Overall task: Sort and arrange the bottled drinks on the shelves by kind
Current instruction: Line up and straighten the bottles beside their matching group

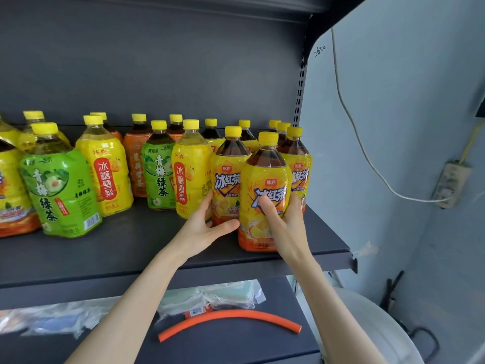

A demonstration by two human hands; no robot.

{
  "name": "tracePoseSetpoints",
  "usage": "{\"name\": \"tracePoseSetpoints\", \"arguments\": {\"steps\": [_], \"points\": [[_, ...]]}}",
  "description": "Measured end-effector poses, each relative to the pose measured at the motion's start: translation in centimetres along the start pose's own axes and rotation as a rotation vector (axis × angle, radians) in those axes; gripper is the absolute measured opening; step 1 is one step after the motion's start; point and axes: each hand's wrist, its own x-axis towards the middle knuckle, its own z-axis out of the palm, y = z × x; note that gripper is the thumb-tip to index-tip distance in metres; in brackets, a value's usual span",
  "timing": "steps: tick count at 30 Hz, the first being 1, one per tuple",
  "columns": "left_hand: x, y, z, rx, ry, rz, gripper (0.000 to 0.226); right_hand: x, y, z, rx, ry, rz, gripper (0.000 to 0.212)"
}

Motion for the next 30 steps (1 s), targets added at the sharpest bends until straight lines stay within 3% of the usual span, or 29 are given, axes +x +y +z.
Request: {"name": "tracePoseSetpoints", "arguments": {"steps": [5, 10, 12, 17, 22, 26, 30], "points": [[-0.2, 0.1, 0.3, 0.022, -0.095, -0.007, 0.131, -0.8, -0.1, 0.2, 0.014, -0.047, -0.031, 0.067], [0.1, 0.6, 1.5, 0.019, -0.092, 0.040, 0.069, -0.3, -0.8, 1.1, 0.060, -0.132, -0.009, 0.075], [0.3, 0.8, 1.6, 0.024, -0.092, 0.036, 0.060, 0.1, -1.1, 1.0, 0.095, -0.176, 0.019, 0.075], [1.2, 0.6, 1.6, 0.002, -0.100, 0.032, 0.055, 1.0, -0.4, -0.4, 0.262, -0.336, 0.110, 0.064], [2.4, 0.4, 2.2, 0.030, -0.068, 0.012, 0.061, 1.9, 0.5, -1.3, -0.045, -0.298, -0.008, 0.063], [3.6, 0.2, 2.5, 0.050, -0.041, 0.002, 0.066, 2.3, 0.8, -2.2, -0.098, -0.258, -0.033, 0.036], [4.7, 0.2, 2.7, 0.031, 0.032, -0.012, 0.075, 2.5, 1.2, -2.5, -0.175, -0.169, -0.044, 0.038]]}}
